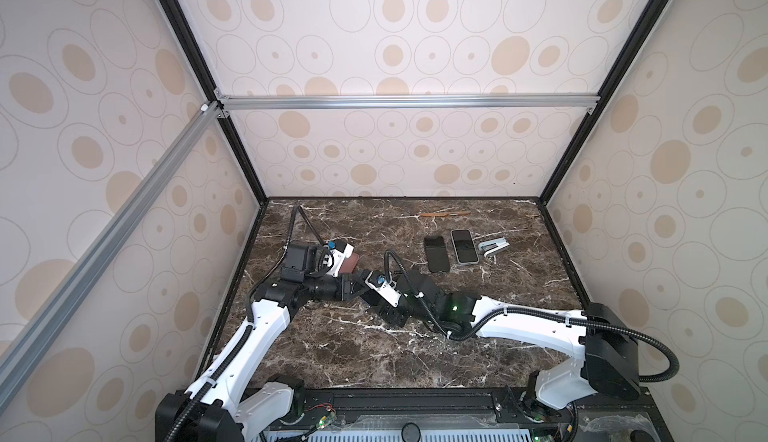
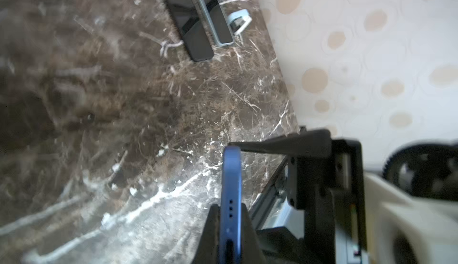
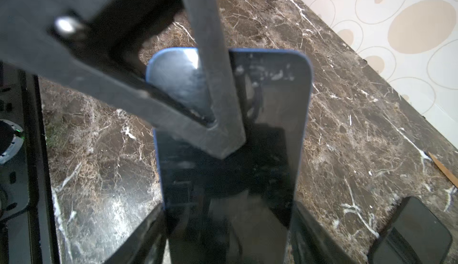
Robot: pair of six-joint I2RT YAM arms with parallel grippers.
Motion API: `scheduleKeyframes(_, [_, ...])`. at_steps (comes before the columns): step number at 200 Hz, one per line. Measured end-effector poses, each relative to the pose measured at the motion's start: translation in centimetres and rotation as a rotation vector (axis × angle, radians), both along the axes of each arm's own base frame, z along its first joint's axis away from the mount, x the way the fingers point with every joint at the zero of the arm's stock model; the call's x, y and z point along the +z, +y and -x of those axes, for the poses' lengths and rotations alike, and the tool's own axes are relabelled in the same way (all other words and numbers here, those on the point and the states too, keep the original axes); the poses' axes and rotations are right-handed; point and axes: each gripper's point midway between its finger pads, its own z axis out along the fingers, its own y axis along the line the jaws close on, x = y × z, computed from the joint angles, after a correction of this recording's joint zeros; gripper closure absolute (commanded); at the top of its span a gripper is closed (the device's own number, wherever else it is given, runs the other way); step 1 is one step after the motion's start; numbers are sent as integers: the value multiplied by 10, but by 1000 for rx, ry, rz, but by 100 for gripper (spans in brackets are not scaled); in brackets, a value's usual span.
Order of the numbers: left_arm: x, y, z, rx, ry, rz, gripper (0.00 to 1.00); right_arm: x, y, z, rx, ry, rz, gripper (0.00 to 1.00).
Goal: Put the phone into the phone case
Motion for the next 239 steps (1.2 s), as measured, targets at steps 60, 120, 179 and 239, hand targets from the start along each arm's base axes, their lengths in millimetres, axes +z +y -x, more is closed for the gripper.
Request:
scheduleKeyframes(60, [22,-5,-7,44,-37,104,100,48,-2,-4,-11,-38,-146,1])
scheduleKeyframes(120, [111,1,-22,161,-312,292,100,147,-59,-57,-109,74,-583,1])
scheduleKeyframes(179, [202,4,-26,187,-553,539,100,226,-79,-59,62,160,-898,21])
scheduleKeyframes(239, [248,7,-15,146,-679,687,100,278,-46,-42,374,317,-984,66])
